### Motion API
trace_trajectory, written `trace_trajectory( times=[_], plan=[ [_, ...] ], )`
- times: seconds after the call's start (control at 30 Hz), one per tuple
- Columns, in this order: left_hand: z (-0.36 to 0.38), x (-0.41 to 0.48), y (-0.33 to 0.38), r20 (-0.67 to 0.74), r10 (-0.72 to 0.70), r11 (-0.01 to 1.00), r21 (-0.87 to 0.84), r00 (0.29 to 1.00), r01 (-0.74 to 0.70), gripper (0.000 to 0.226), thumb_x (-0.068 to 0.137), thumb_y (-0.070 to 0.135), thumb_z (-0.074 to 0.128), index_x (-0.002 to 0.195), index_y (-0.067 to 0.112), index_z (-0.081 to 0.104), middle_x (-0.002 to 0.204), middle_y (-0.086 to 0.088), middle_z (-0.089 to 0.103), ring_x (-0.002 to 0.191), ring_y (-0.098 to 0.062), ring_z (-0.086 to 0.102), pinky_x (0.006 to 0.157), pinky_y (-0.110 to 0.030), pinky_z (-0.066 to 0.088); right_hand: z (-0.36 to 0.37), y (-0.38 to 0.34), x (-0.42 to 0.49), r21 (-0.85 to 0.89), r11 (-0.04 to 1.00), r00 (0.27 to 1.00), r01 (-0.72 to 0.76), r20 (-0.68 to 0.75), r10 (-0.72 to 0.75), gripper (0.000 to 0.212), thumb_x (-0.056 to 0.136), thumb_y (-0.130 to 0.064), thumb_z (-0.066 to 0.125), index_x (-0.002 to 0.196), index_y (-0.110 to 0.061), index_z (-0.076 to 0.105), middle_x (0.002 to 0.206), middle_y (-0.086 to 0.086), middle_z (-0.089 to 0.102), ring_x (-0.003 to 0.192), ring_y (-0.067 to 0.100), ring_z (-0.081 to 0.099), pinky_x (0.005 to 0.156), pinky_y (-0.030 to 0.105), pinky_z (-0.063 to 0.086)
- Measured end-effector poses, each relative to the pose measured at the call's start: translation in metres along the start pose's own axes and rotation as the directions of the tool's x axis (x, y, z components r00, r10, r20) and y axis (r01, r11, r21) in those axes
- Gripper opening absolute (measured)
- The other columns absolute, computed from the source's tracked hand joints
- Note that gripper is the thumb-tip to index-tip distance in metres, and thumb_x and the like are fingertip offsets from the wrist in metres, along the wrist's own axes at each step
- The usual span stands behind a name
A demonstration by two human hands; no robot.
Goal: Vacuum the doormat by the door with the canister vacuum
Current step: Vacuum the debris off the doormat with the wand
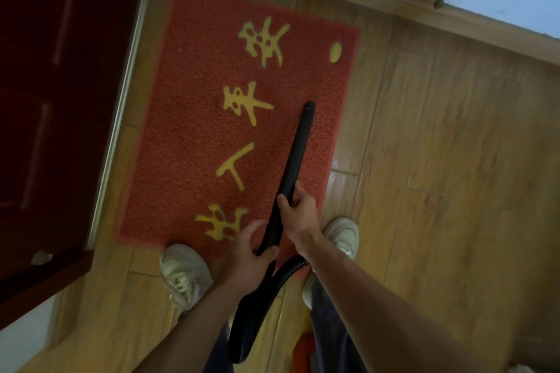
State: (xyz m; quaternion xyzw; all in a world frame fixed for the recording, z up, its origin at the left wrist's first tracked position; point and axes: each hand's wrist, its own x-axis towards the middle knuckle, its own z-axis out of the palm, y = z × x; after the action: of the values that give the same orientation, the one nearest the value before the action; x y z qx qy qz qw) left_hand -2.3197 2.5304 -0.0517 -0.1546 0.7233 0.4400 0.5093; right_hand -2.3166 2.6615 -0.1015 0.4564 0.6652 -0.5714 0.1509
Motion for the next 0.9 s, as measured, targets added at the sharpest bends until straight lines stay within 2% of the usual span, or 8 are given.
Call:
trace_trajectory(
  times=[0.1, 0.2, 0.37, 0.4, 0.53, 0.67, 0.8, 0.9],
  plan=[
    [-0.001, 0.005, -0.001, 0.016, -0.04, 0.999, -0.013, 0.999, 0.04, 0.043, 0.089, 0.01, 0.069, 0.121, 0.037, 0.057, 0.088, -0.012, 0.073, 0.068, -0.023, 0.07, 0.062, -0.035, 0.056, -0.001, -0.002, 0.005, -0.029, 0.999, 0.998, -0.043, 0.05, 0.044, 0.014, 0.097, -0.016, 0.056, 0.111, -0.015, 0.059, 0.093, 0.015, 0.071, 0.076, 0.02, 0.068, 0.072, 0.038, 0.059],
    [-0.001, 0.003, 0.001, 0.023, -0.06, 0.996, -0.068, 0.998, 0.062, 0.043, 0.091, 0.011, 0.068, 0.123, 0.037, 0.057, 0.087, -0.011, 0.074, 0.067, -0.021, 0.07, 0.06, -0.032, 0.053, -0.002, -0.003, 0.007, -0.033, 0.999, 0.998, -0.032, 0.05, 0.034, 0.018, 0.098, -0.017, 0.056, 0.115, -0.013, 0.059, 0.094, 0.017, 0.07, 0.075, 0.019, 0.067, 0.071, 0.04, 0.059],
    [-0.003, -0.014, 0.001, 0.019, -0.08, 0.986, -0.146, 0.997, 0.082, 0.041, 0.091, 0.009, 0.068, 0.117, 0.039, 0.056, 0.09, -0.012, 0.075, 0.072, -0.02, 0.07, 0.063, -0.031, 0.056, 0.002, -0.003, -0.003, -0.07, 0.997, 0.995, -0.019, 0.094, 0.025, 0.03, 0.099, -0.021, 0.055, 0.129, -0.021, 0.053, 0.1, -0.003, 0.068, 0.082, 0.008, 0.067, 0.065, 0.015, 0.055],
    [-0.005, -0.018, -0.001, 0.019, -0.089, 0.982, -0.165, 0.996, 0.091, 0.041, 0.091, 0.008, 0.067, 0.115, 0.039, 0.056, 0.091, -0.013, 0.075, 0.072, -0.02, 0.07, 0.062, -0.029, 0.057, 0.005, -0.004, -0.006, -0.088, 0.996, 0.994, -0.012, 0.107, 0.021, 0.026, 0.099, -0.02, 0.055, 0.124, -0.025, 0.052, 0.1, -0.003, 0.068, 0.082, 0.009, 0.067, 0.064, 0.013, 0.054],
    [-0.018, -0.027, -0.01, -0.002, -0.104, 0.975, -0.199, 0.995, 0.101, 0.04, 0.09, 0.006, 0.068, 0.118, 0.033, 0.058, 0.089, -0.016, 0.074, 0.07, -0.02, 0.071, 0.06, -0.027, 0.056, 0.021, -0.007, -0.02, -0.117, 0.993, 0.993, 0.0, 0.12, 0.014, 0.047, 0.099, -0.02, 0.056, 0.145, -0.016, 0.046, 0.102, -0.004, 0.066, 0.084, 0.011, 0.066, 0.063, 0.011, 0.053],
    [-0.029, -0.033, -0.021, -0.011, -0.112, 0.972, -0.208, 0.994, 0.108, 0.042, 0.09, 0.005, 0.068, 0.117, 0.035, 0.057, 0.084, -0.011, 0.074, 0.069, -0.017, 0.069, 0.06, -0.025, 0.055, 0.035, -0.006, -0.029, -0.137, 0.99, 0.993, 0.012, 0.115, 0.004, 0.048, 0.099, -0.019, 0.056, 0.145, -0.013, 0.045, 0.104, -0.001, 0.067, 0.091, 0.016, 0.068, 0.08, 0.03, 0.059],
    [-0.034, -0.036, -0.034, -0.021, -0.114, 0.967, -0.231, 0.993, 0.106, 0.042, 0.088, 0.003, 0.069, 0.113, 0.035, 0.058, 0.093, -0.011, 0.075, 0.081, -0.024, 0.072, 0.074, -0.036, 0.058, 0.045, -0.005, -0.04, -0.142, 0.99, 0.994, 0.001, 0.111, 0.015, 0.052, 0.1, -0.017, 0.054, 0.15, -0.012, 0.039, 0.109, -0.008, 0.058, 0.097, 0.01, 0.061, 0.077, 0.017, 0.052],
    [-0.038, -0.038, -0.048, -0.021, -0.118, 0.968, -0.226, 0.993, 0.111, 0.044, 0.086, 0.002, 0.071, 0.119, 0.029, 0.06, 0.097, -0.004, 0.076, 0.092, -0.021, 0.072, 0.086, -0.04, 0.058, 0.053, 0.001, -0.047, -0.151, 0.988, 0.996, 0.012, 0.087, 0.001, 0.048, 0.098, -0.016, 0.055, 0.145, -0.014, 0.045, 0.106, -0.003, 0.066, 0.093, 0.018, 0.068, 0.083, 0.033, 0.058]
  ],
)
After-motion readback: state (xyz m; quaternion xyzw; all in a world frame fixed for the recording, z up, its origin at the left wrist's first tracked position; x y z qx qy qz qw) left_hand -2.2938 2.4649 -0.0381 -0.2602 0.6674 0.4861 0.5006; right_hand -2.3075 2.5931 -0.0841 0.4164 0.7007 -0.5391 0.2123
